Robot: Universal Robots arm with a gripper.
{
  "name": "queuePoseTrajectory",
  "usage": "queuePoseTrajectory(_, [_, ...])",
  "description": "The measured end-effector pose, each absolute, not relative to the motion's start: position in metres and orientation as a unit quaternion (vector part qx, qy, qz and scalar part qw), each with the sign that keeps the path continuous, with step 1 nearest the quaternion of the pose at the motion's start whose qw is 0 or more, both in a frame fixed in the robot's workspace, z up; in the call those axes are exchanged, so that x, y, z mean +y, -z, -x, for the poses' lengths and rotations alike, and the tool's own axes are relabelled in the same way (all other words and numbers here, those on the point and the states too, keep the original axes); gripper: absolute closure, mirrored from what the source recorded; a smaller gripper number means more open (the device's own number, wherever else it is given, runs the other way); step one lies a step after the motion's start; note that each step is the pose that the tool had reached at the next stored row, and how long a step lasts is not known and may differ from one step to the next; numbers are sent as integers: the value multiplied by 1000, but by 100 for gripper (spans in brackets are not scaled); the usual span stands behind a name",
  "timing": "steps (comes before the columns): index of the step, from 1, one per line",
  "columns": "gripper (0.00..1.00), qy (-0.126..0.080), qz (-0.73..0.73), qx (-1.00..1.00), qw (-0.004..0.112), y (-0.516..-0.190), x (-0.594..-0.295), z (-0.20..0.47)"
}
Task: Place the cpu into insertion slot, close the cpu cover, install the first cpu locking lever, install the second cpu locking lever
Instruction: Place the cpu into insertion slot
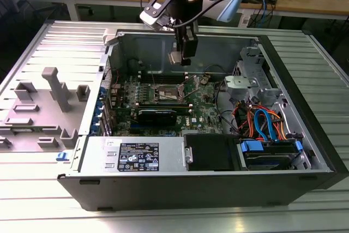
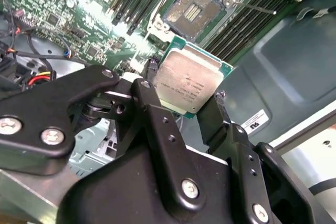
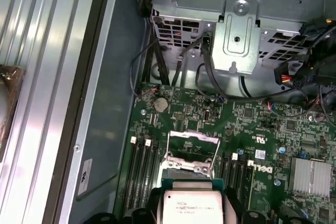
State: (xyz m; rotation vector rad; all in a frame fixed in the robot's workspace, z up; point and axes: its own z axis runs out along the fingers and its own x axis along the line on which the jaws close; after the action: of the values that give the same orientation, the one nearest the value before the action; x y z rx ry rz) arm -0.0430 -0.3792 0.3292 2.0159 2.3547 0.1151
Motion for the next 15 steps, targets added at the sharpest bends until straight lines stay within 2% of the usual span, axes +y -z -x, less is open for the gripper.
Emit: queuePoseTrajectory(15, [45, -33, -688, 725, 24, -320, -379, 44])
